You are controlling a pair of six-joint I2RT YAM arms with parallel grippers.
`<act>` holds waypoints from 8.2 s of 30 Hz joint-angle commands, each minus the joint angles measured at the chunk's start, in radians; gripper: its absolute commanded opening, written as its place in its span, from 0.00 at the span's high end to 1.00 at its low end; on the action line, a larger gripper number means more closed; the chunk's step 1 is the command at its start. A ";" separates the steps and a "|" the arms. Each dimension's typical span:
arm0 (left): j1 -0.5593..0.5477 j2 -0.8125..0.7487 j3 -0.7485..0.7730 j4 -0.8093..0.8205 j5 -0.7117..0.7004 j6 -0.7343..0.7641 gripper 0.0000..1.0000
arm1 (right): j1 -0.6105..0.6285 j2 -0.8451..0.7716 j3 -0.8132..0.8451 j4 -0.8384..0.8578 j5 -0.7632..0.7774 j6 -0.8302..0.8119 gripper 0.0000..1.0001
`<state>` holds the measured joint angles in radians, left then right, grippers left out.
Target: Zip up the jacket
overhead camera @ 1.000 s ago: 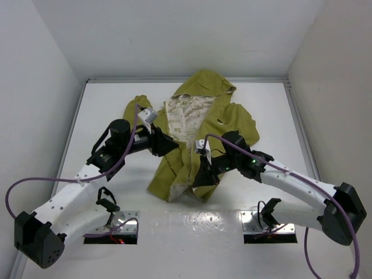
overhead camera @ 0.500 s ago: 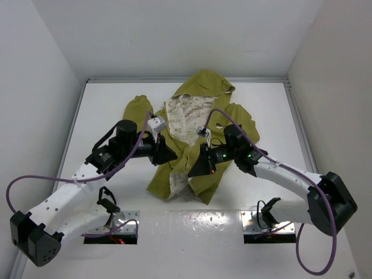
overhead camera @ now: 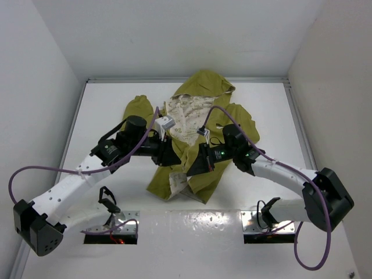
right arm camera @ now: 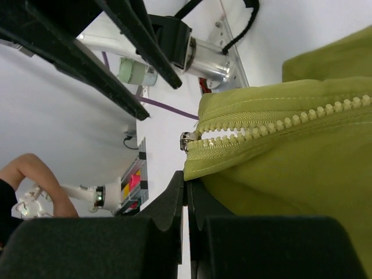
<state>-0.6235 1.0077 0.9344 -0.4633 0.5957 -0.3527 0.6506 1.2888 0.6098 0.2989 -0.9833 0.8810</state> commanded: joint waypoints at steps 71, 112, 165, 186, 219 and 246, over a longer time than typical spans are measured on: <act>-0.085 0.163 0.195 0.071 -0.083 -0.127 1.00 | 0.086 -0.091 0.010 -0.184 -0.012 -0.293 1.00; 0.122 0.454 0.116 0.267 -0.452 0.428 0.91 | -0.164 -0.093 0.046 -0.690 0.747 -0.245 1.00; 0.154 0.418 0.006 0.313 -0.180 0.176 0.69 | -0.508 0.227 0.401 -0.543 0.328 -0.346 0.44; 0.134 0.313 0.011 0.229 -0.034 0.210 0.44 | -0.982 0.133 -0.064 -0.727 0.017 -0.579 0.37; 0.116 0.322 -0.038 0.287 0.001 0.161 0.46 | -0.913 0.176 -0.208 -0.110 -0.107 -0.288 0.73; -0.097 0.465 -0.031 0.500 -0.005 0.078 0.45 | -0.825 -0.061 -0.252 -0.444 -0.130 -0.498 0.76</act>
<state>-0.6895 1.4525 0.8520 0.0154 0.6220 -0.3107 -0.1867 1.2854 0.3248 0.1043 -1.1065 0.5983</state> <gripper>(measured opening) 0.549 0.233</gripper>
